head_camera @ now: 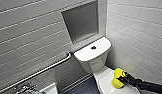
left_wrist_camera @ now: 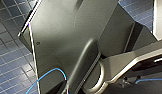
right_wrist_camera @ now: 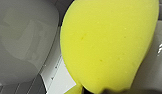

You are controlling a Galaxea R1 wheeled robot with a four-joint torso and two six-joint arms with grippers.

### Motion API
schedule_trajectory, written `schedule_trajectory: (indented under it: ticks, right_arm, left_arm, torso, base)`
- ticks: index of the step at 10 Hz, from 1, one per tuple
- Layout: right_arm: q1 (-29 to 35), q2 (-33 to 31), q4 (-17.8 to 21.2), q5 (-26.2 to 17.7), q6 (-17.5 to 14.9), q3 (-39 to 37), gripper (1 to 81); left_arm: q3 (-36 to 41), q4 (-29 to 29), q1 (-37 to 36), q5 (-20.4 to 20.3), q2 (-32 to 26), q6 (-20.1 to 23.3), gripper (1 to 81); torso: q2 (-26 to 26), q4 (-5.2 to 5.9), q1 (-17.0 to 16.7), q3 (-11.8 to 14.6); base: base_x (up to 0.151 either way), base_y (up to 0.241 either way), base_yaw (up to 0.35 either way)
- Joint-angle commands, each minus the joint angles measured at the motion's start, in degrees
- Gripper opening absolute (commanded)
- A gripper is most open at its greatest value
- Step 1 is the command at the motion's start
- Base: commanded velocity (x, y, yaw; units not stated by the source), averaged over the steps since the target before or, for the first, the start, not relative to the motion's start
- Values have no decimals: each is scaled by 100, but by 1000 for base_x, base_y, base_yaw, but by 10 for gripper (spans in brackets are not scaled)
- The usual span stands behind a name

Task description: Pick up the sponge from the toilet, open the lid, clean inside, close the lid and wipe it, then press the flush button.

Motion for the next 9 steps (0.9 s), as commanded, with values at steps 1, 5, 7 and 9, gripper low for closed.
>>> schedule_trajectory:
  ticks: [1, 5, 7, 9]
  right_arm:
    - [566, -100, 553, -519, 24, -246, 10]
    - [-137, -1286, 439, 648, -11, 1765, 10]
    - [-427, -1700, 439, 1096, -10, 2487, 10]
    - [-665, -2000, 439, 1520, -11, 3034, 10]
  left_arm:
    - [33, -1, -85, 357, -144, 34, 811]
    - [-46, 17, -85, 357, -30, 34, 811]
    - [-46, 25, -85, 357, -12, 34, 811]
    - [-46, 17, -85, 366, -38, 34, 811]
  torso:
    - [0, 0, 0, 0]
    - [0, 0, 0, 0]
    - [0, 0, 0, 0]
    - [2, 0, 0, 0]
  base:
    - [0, 0, 0]
    - [0, 0, 0]
    - [0, 0, 0]
    - [0, 0, 0]
